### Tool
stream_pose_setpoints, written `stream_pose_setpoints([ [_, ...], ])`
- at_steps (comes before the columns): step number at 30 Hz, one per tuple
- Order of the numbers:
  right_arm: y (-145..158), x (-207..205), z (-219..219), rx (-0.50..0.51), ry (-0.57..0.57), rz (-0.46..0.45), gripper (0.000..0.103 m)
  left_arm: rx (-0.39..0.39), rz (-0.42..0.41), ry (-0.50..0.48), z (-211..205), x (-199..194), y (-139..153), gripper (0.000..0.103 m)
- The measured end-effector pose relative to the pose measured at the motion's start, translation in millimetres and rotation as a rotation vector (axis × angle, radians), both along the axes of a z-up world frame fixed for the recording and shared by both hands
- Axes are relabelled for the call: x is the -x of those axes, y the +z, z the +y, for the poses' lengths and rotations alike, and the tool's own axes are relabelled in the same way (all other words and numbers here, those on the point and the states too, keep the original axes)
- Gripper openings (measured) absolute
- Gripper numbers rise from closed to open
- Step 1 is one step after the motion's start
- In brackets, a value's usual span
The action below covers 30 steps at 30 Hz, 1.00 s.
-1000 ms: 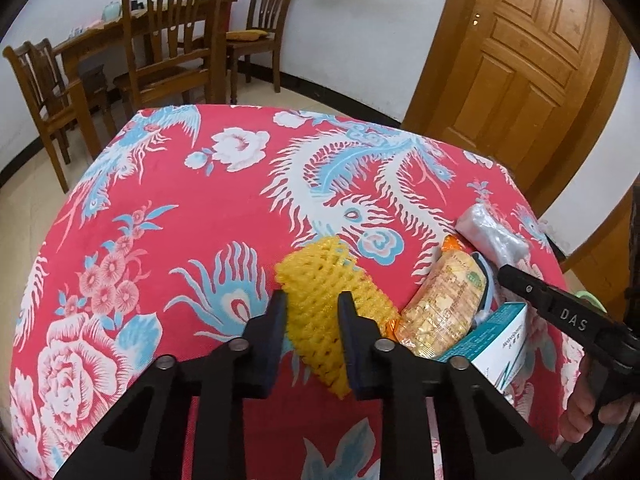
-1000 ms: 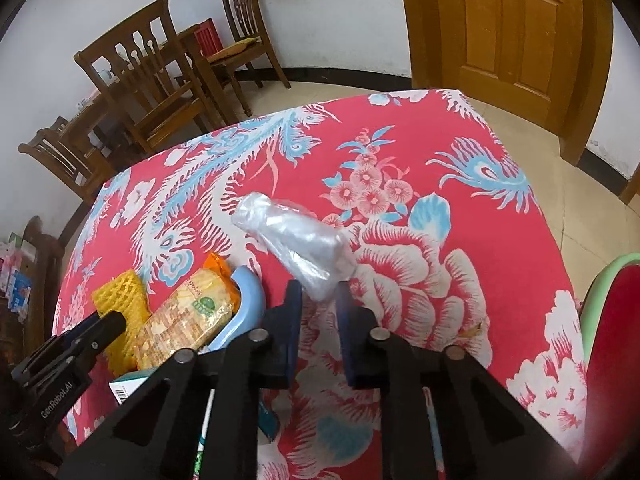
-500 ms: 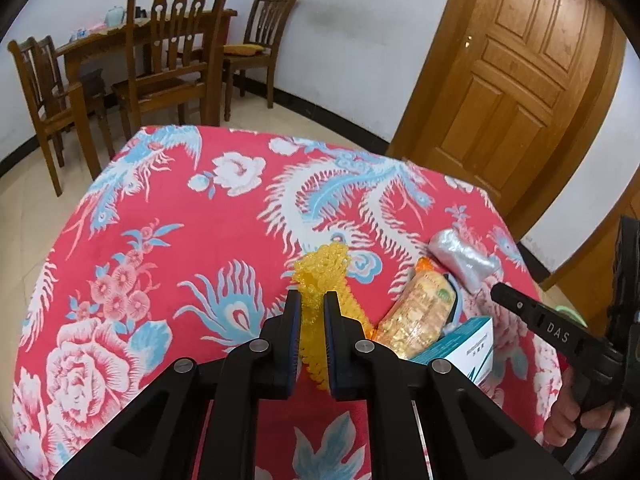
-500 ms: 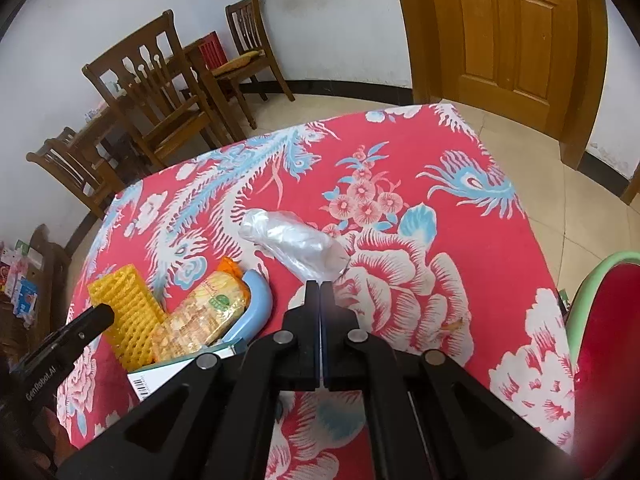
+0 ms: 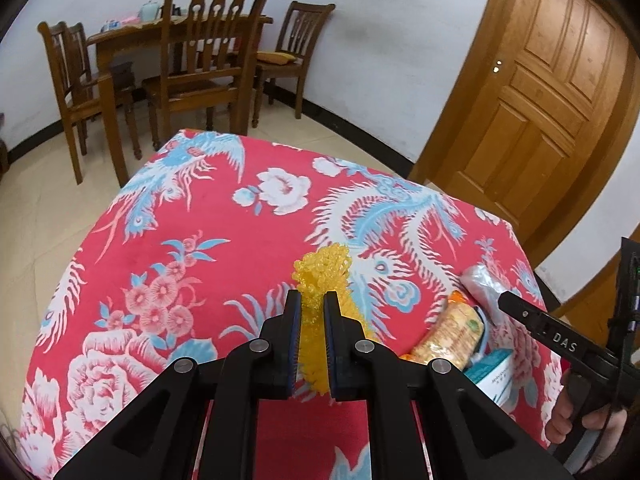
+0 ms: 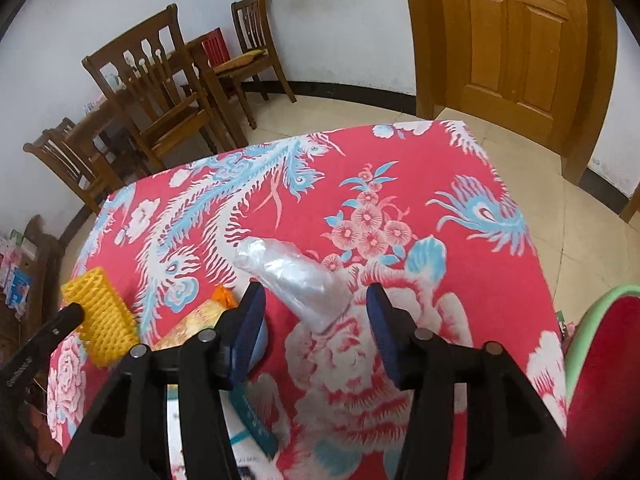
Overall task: Collect trash
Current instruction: 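Lift and carry the foam sleeve and plastic bag over the bucket with both tools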
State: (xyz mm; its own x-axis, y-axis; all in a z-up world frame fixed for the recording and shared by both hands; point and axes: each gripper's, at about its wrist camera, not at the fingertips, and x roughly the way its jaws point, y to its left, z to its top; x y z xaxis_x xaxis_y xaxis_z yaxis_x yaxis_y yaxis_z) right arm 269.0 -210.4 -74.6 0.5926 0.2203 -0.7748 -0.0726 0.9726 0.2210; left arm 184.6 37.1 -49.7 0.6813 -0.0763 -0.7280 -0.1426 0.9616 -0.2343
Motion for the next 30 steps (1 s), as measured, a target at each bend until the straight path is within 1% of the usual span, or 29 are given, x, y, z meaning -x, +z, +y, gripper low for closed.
stream_pose_setpoints([
  [4, -6, -9, 5, -0.005, 0.023, 0.001, 0.053, 0.004, 0.006, 0.003, 2, -2, -3, 0.011],
  [6, -9, -12, 8, 0.004, 0.031, 0.006, 0.045, 0.005, 0.008, 0.001, 2, -2, -4, 0.011],
  [9, -9, -10, 10, 0.012, 0.037, -0.004, 0.040, 0.004, 0.010, -0.003, 1, -2, -5, 0.011],
  [11, -9, -10, 9, 0.007, 0.033, -0.003, 0.034, 0.004, 0.010, -0.004, 0, -2, -4, 0.011],
  [19, 1, 2, -1, -0.025, 0.009, -0.017, 0.032, 0.003, -0.004, -0.012, -4, 3, 2, 0.011],
  [30, 31, 44, -22, -0.088, -0.029, -0.051, 0.032, 0.007, -0.047, -0.054, -18, 16, 23, 0.011],
])
